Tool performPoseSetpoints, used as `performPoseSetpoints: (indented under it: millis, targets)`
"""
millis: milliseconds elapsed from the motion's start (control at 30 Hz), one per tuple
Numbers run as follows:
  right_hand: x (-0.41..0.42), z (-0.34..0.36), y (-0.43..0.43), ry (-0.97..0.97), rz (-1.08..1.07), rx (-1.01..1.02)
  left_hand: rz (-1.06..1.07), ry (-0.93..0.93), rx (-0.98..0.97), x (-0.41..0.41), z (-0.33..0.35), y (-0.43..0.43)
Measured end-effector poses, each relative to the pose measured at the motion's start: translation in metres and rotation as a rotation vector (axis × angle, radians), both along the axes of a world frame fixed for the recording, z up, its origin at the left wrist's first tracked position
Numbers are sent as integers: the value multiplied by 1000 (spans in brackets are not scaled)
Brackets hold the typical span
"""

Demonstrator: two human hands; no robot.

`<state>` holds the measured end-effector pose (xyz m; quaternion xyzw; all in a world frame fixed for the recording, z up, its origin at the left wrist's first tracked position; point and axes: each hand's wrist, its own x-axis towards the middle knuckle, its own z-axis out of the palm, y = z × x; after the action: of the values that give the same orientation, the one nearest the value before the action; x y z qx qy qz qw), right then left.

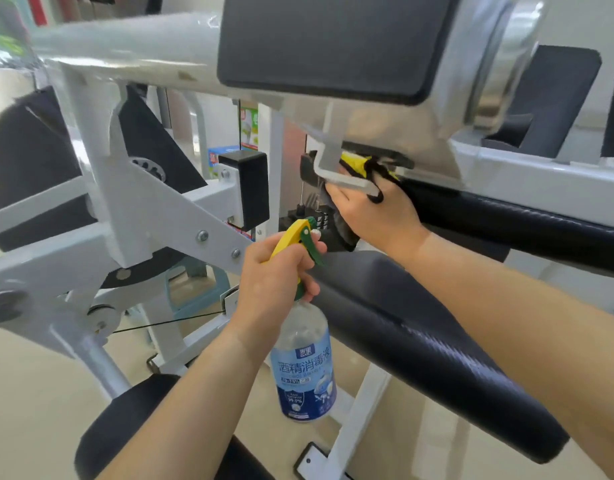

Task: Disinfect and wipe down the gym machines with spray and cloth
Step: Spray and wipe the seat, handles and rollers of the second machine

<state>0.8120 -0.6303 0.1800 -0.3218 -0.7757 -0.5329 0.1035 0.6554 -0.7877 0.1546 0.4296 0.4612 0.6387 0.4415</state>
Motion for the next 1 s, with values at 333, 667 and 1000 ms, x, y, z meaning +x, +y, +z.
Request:
performPoseSetpoints:
  millis: [333, 667, 1000]
  targets:
    - [84, -19, -38, 46, -43, -88, -51, -58, -65, -25, -20, 8]
    - [-4, -15, 20, -94, -39, 3, -119, -99, -62, -52, -18, 33]
    - [-43, 3, 22, -81, -159, 22, -105, -106, -58, -74, -26, 34]
